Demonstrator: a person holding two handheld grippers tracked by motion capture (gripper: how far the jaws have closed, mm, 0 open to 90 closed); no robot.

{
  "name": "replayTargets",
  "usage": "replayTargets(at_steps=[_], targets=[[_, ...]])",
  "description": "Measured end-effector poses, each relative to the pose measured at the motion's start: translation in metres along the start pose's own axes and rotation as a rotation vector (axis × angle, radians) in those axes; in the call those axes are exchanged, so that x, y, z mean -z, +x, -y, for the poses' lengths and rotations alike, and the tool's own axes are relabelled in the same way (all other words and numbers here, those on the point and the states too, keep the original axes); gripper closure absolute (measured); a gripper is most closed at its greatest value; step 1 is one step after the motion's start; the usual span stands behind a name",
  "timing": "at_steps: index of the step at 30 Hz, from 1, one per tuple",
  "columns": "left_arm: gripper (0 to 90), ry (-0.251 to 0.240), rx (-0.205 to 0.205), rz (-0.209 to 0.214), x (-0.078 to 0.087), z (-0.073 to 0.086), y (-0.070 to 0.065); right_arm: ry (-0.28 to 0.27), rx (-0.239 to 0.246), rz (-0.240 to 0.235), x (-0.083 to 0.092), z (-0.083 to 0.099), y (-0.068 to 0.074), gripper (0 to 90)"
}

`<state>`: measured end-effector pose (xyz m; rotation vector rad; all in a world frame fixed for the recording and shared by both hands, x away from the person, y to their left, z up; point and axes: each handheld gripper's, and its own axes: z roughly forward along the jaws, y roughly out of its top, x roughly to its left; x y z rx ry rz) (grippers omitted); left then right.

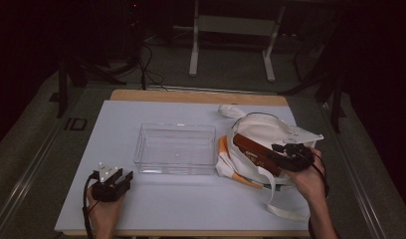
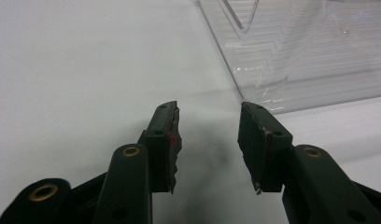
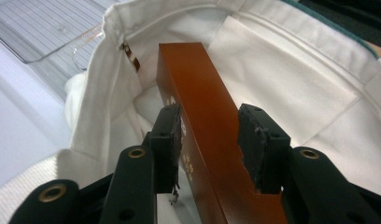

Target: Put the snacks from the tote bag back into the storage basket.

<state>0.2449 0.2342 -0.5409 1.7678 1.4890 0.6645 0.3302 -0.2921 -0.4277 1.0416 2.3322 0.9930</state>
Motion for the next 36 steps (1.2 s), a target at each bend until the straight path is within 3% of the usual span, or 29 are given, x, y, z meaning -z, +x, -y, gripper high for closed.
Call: replayTargets(at_steps=[3, 7, 19, 36], targets=[[59.6, -0.005, -0.007, 0.000, 0.000, 0.001, -0.001, 0.038, 0.013, 0.000, -0.004, 0.000, 0.001, 55.5], [59.6, -0.027, -0.020, 0.021, 0.002, 0.002, -0.001, 0.046, 0.023, -0.008, -0.005, -0.003, 0.002, 55.2], [59.9, -0.028, -0.022, 0.034, 0.002, 0.002, -0.001, 0.076, 0.032, -0.024, -0.004, -0.010, -0.002, 55.3], [59.7, -0.027, -0.023, 0.035, 0.002, 0.002, -0.001, 0.201, 0.090, -0.022, -0.007, -0.016, -0.015, 51.4]])
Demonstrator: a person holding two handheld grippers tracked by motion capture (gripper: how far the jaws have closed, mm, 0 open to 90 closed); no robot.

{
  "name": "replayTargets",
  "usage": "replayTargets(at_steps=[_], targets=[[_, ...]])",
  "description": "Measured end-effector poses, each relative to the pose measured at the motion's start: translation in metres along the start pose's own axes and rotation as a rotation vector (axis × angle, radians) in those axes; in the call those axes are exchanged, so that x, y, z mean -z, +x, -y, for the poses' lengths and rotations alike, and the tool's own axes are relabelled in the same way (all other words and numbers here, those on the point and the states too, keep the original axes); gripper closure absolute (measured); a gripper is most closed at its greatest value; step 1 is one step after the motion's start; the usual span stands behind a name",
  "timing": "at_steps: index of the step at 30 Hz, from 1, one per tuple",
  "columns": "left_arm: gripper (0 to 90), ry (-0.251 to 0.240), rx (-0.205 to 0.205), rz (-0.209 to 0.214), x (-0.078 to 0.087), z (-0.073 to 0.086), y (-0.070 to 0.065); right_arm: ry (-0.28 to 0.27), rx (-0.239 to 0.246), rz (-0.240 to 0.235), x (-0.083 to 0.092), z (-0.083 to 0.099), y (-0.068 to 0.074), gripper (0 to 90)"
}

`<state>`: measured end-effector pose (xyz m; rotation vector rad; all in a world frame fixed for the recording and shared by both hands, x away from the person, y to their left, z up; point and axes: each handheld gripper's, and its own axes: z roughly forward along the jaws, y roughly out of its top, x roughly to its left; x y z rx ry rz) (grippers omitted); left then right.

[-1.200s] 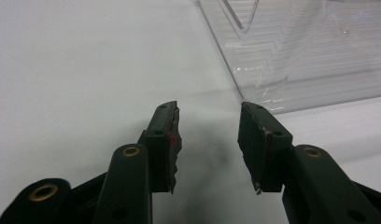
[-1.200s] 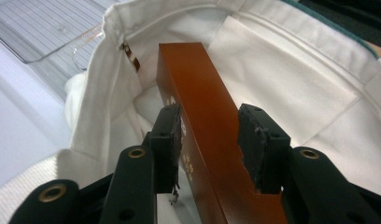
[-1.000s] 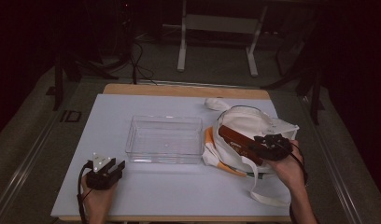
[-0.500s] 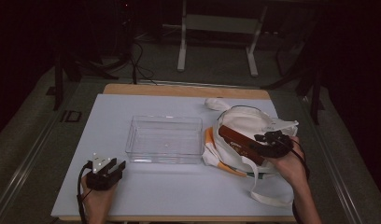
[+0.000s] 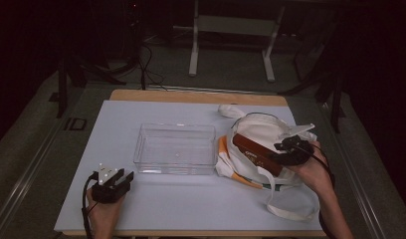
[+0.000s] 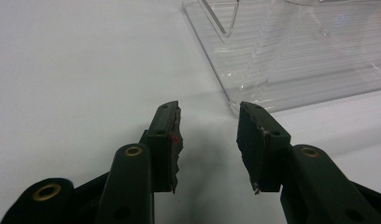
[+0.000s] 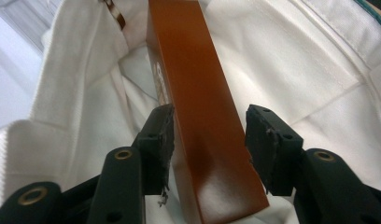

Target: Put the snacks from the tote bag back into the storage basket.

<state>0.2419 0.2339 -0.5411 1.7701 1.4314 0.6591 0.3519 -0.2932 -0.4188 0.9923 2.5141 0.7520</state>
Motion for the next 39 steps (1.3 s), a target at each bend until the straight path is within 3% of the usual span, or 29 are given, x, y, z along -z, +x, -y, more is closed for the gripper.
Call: replayTargets(at_steps=[11, 39], targets=[[59.7, 0.003, 0.003, 0.001, 0.000, 0.000, 0.001, 0.103, 0.037, 0.000, -0.003, -0.003, -0.010, 49.7], [59.6, 0.010, 0.006, 0.001, -0.001, 0.000, 0.001, 0.294, 0.068, -0.093, -0.017, -0.003, -0.024, 41.9]])
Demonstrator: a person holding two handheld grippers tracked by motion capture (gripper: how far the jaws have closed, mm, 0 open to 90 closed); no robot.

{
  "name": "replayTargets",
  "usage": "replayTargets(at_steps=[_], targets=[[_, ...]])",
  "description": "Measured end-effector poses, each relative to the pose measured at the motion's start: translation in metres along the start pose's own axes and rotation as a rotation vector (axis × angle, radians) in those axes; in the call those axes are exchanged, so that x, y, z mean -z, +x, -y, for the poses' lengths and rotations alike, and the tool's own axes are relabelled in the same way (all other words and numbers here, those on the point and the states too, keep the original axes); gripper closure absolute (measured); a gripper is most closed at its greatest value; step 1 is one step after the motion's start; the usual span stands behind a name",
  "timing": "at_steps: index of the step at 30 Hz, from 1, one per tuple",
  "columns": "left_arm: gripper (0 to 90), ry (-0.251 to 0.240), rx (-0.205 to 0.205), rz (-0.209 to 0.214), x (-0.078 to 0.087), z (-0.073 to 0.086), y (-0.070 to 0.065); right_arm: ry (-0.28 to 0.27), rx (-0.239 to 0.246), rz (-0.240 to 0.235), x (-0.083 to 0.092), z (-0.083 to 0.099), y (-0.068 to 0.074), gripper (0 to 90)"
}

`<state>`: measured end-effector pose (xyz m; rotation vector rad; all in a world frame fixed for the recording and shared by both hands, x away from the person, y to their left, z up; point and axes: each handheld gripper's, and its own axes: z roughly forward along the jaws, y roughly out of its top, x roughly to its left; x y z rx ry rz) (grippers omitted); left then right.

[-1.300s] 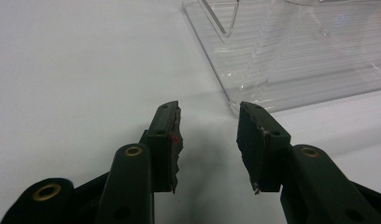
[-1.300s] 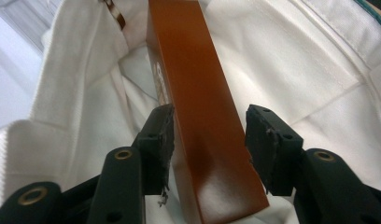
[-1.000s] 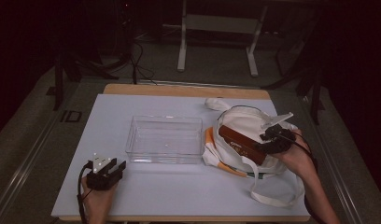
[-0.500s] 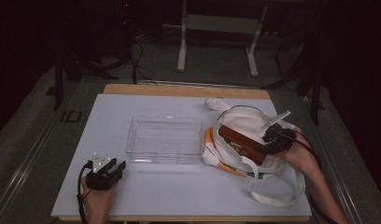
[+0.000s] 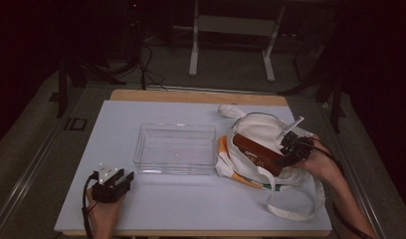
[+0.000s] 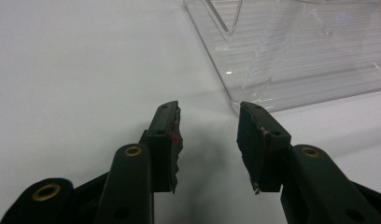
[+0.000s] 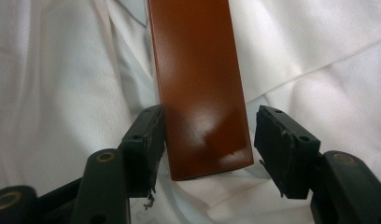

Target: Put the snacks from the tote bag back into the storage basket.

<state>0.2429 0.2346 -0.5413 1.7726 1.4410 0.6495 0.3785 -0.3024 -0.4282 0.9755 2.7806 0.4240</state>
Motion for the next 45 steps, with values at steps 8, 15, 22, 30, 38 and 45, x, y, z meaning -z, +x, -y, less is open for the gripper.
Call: replayTargets(at_steps=[8, 15, 22, 30, 38, 45], targets=[[59.5, 0.002, -0.001, 0.001, 0.000, 0.000, 0.000, 0.047, 0.010, -0.020, -0.003, -0.002, -0.003, 39.9], [59.2, 0.004, -0.002, 0.001, 0.000, 0.000, 0.000, 0.111, 0.023, -0.030, -0.007, -0.005, -0.004, 39.0], [59.0, 0.005, -0.003, 0.000, 0.000, 0.000, 0.000, 0.148, 0.020, -0.060, -0.011, -0.006, -0.009, 37.2], [58.9, 0.004, -0.001, 0.001, 0.000, 0.000, 0.000, 0.187, 0.017, -0.109, -0.015, -0.011, -0.015, 37.1], [58.6, 0.004, 0.000, 0.002, 0.000, 0.000, 0.000, 0.238, 0.045, -0.141, -0.022, -0.018, -0.018, 37.9], [58.3, 0.004, 0.001, 0.002, 0.000, 0.000, 0.000, 0.264, 0.057, -0.155, -0.026, -0.022, -0.016, 38.6]])
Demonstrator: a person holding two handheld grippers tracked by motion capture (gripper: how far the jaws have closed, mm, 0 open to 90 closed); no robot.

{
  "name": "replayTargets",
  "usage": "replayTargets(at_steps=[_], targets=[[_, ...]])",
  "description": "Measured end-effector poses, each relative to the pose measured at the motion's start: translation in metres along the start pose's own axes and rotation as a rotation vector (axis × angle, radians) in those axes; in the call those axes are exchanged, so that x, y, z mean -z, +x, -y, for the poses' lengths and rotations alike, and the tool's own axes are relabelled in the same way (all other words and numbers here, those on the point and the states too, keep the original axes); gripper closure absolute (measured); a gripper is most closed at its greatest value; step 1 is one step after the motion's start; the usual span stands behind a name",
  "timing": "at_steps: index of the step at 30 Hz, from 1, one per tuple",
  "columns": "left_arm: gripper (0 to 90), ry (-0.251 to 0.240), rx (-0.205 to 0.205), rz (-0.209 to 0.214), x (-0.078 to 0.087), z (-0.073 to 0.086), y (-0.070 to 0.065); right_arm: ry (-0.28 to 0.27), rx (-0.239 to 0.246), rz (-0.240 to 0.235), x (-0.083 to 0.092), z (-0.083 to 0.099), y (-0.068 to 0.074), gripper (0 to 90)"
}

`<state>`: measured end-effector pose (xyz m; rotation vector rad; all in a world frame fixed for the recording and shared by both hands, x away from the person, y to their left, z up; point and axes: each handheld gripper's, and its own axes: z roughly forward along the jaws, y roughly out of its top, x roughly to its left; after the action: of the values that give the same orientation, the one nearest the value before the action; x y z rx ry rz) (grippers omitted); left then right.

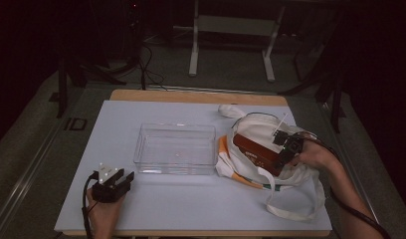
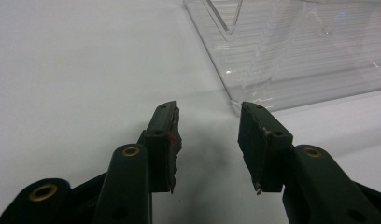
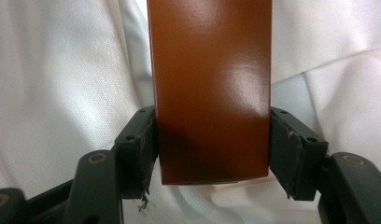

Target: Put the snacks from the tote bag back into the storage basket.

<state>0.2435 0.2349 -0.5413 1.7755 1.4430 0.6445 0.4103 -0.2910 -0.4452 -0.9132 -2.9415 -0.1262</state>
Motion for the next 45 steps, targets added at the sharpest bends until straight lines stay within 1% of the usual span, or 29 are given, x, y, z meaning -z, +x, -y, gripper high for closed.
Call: replayTargets(at_steps=[2, 12, 14, 20, 26, 28, 32, 39, 45], targets=[[58.3, -0.001, 0.001, 0.001, 0.000, 0.000, 0.000, 0.015, 0.015, -0.004, -0.001, -0.001, 0.000, 39.5], [58.3, 0.000, -0.001, 0.000, 0.000, 0.000, 0.000, 0.032, 0.004, -0.014, -0.005, -0.004, 0.000, 39.8], [58.3, 0.000, 0.000, -0.001, 0.000, 0.000, 0.000, 0.037, 0.019, -0.012, -0.006, -0.004, 0.000, 40.6], [58.3, -0.001, 0.001, -0.001, 0.000, 0.000, 0.000, 0.035, 0.034, -0.004, -0.006, -0.004, 0.002, 41.8], [58.3, 0.001, 0.000, -0.001, 0.000, 0.000, 0.000, 0.034, 0.033, 0.000, -0.006, -0.004, 0.003, 42.2], [58.3, 0.001, 0.000, -0.001, 0.000, 0.000, 0.000, 0.029, 0.042, 0.003, -0.006, -0.003, 0.003, 42.4], [58.3, 0.000, 0.000, 0.000, 0.000, 0.000, 0.000, 0.018, 0.038, 0.003, -0.005, -0.002, 0.004, 42.7], [58.2, -0.001, 0.000, -0.001, 0.000, 0.000, 0.000, -0.007, 0.063, 0.009, -0.003, 0.002, 0.003, 42.9], [58.3, -0.002, 0.001, -0.002, 0.000, 0.000, 0.000, -0.022, 0.061, 0.004, 0.000, 0.006, 0.003, 43.0]])
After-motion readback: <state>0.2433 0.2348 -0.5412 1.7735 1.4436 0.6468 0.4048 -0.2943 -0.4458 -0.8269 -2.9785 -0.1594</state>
